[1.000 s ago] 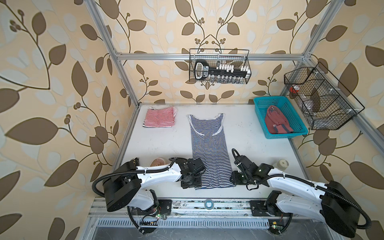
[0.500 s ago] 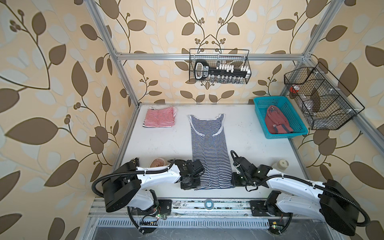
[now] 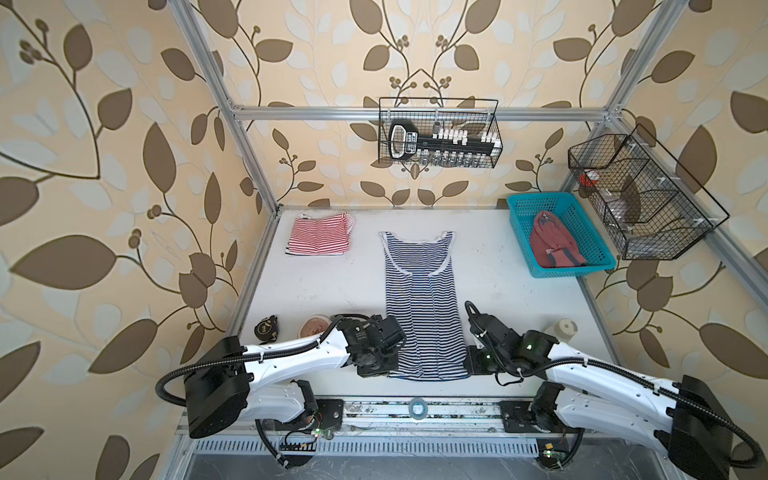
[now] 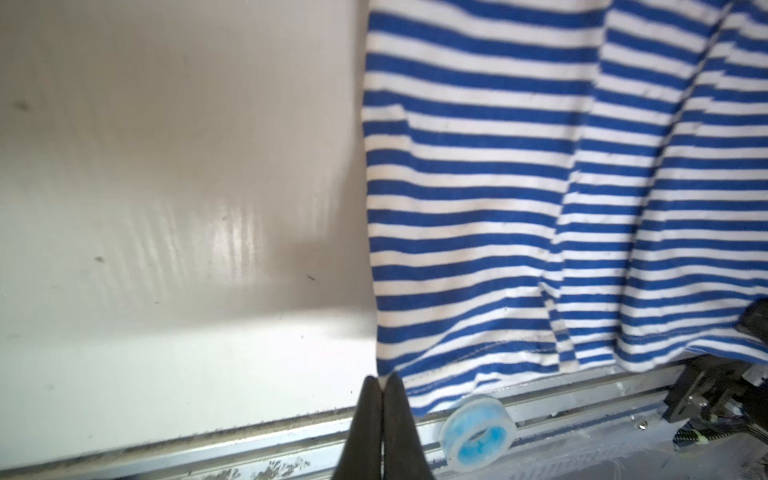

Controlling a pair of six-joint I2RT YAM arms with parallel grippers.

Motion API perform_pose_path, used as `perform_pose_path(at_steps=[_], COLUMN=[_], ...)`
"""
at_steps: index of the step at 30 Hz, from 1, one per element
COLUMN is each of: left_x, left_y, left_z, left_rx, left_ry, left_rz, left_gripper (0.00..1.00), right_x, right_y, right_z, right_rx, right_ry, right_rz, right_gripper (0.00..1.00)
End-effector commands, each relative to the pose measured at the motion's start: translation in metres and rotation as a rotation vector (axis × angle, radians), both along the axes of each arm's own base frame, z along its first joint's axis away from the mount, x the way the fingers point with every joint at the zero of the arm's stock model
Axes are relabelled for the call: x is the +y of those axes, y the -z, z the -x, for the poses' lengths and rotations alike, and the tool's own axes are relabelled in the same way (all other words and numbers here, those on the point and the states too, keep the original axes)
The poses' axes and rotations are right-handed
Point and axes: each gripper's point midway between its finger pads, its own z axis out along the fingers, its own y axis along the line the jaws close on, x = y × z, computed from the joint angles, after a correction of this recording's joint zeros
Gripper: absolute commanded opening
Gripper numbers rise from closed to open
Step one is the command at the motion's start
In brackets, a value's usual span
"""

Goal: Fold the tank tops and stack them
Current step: 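Lift the blue top's near hem with both grippers and fold it toward the straps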

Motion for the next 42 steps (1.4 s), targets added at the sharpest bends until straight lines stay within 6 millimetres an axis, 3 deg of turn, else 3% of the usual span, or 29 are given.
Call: perform_pose_path(at_steps=[1, 9, 14, 22, 29, 42], left_x=[0.012, 0.021, 0.02, 0.018, 0.015, 0.013], left_y=[-0.033, -0.075, -0.089, -0.078, -0.079, -0.043], left_z=[-0.02, -0.078, -0.118, -0.174, -0.224, -0.273], left_rx=[-0.114, -0.195, -0.21, -0.145, -0.127, -0.043], left_ry=[0.007, -0.03, -0.026, -0.01, -0.001, -0.019], left_rz=[-0.049, -0.012, -0.012, -0.029, -0.018, 0.001], left_gripper=[0.0, 0.0, 0.0, 0.0, 0.0, 0.0], right_x=[0.001, 0.008, 0.009, 0.003, -0.002, -0.009], right_y=[-0.029, -0.058, -0.067, -0.066, -0.06, -0.036], right_z=[-0.019, -0.073, -0.109, -0.164, -0.207, -0.263], right_rx=[-0.068, -0.107, -0.112, -0.065, -0.032, 0.031], right_ry=[-0.004, -0.007, 0.0, 0.028, 0.043, 0.078], right_rz=[0.013, -0.037, -0.07, -0.125, -0.144, -0.167], right_gripper=[0.0, 0.0, 0.0, 0.0, 0.0, 0.0])
